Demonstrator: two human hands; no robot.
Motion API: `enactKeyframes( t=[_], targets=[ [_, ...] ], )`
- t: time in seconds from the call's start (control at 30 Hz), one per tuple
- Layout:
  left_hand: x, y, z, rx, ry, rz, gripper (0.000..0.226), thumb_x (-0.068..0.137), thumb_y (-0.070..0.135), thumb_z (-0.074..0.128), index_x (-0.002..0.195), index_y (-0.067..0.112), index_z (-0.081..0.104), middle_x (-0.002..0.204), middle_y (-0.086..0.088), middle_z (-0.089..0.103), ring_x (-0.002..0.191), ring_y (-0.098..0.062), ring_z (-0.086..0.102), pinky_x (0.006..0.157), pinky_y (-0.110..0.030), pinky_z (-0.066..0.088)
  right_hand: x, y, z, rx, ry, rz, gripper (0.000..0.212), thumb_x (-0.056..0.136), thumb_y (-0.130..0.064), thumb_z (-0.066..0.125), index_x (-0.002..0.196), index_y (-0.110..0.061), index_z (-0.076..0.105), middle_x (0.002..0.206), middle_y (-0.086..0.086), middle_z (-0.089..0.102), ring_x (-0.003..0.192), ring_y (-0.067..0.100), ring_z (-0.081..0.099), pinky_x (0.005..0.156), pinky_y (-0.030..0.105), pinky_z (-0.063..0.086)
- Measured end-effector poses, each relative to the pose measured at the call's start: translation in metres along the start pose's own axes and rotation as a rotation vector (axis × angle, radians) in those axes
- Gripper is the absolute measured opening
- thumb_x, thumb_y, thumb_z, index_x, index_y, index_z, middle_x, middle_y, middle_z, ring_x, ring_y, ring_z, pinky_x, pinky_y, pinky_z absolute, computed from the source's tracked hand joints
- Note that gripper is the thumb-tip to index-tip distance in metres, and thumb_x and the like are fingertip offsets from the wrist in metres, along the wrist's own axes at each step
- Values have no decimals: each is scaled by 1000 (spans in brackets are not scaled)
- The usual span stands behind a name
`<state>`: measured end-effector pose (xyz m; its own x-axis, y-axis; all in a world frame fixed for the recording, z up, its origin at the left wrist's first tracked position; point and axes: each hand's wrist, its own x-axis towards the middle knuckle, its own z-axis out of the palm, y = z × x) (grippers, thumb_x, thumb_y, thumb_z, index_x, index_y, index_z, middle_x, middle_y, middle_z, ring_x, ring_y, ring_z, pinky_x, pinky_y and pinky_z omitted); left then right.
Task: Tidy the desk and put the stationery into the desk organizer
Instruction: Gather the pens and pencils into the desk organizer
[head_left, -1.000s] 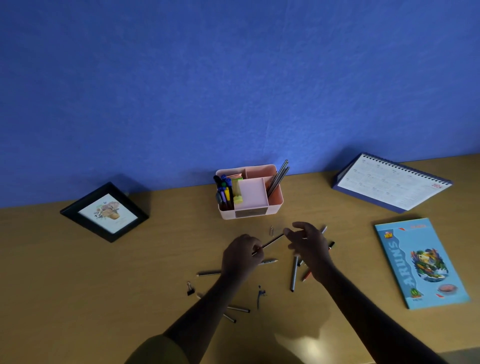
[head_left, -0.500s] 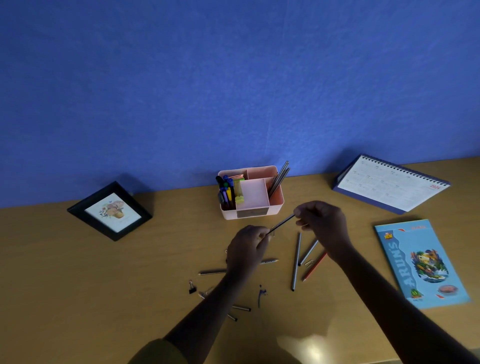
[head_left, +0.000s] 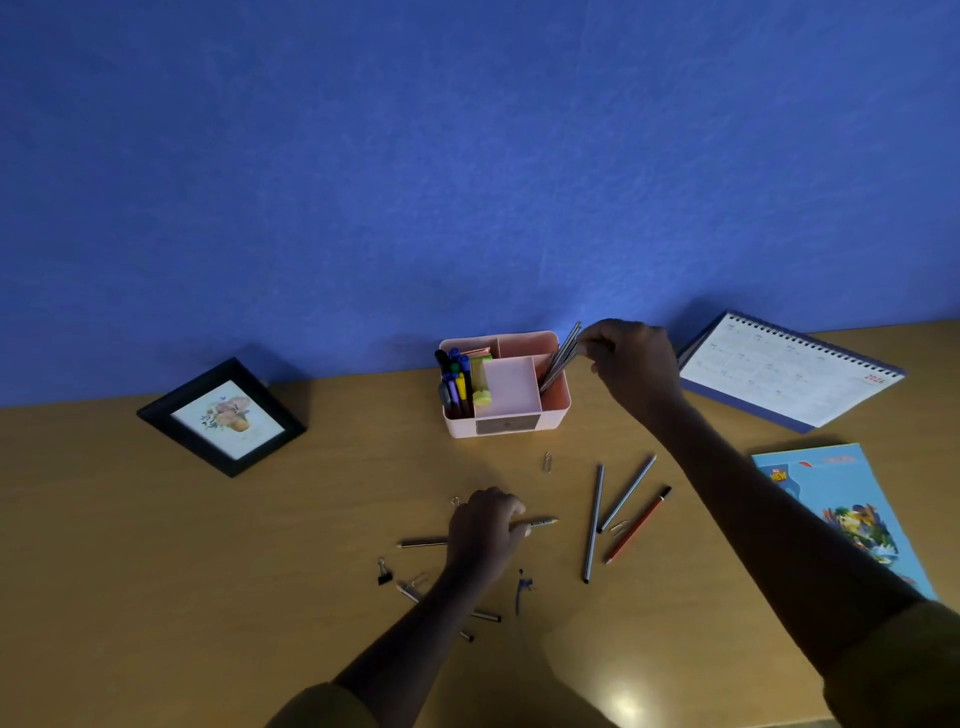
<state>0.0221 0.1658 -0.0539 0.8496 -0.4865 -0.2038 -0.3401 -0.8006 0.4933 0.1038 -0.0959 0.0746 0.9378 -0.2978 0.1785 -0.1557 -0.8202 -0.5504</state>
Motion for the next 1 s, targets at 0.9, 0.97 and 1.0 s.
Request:
enactKeyframes(
  t=[0.9, 0.97, 1.0],
  targets=[
    [10, -9, 8, 126, -52, 53, 12, 100, 30, 70, 107, 24, 78, 112, 6, 71, 106, -16, 62, 91, -36, 49, -11, 12, 45, -174, 205, 80, 19, 94, -24, 79, 112, -27, 81, 149, 6, 59, 140, 30, 51, 105, 51, 36],
    [11, -10, 9, 126, -52, 60, 11, 99, 29, 71, 106, 24, 78, 111, 6, 72, 105, -14, 62, 90, -34, 51, -29, 12, 46, -152, 229, 62, 15, 95, -23, 77, 110, -25, 80, 144, 5, 61, 135, 29, 53, 103, 48, 38],
    [11, -10, 9, 129, -53, 62, 11, 99, 29, 71, 106, 25, 78, 111, 6, 72, 105, -14, 62, 90, -34, 51, -41, 12, 46, -134, 232, 52, 14, 95, -21, 77, 109, -23, 80, 139, 5, 63, 131, 28, 55, 101, 47, 40]
  ],
)
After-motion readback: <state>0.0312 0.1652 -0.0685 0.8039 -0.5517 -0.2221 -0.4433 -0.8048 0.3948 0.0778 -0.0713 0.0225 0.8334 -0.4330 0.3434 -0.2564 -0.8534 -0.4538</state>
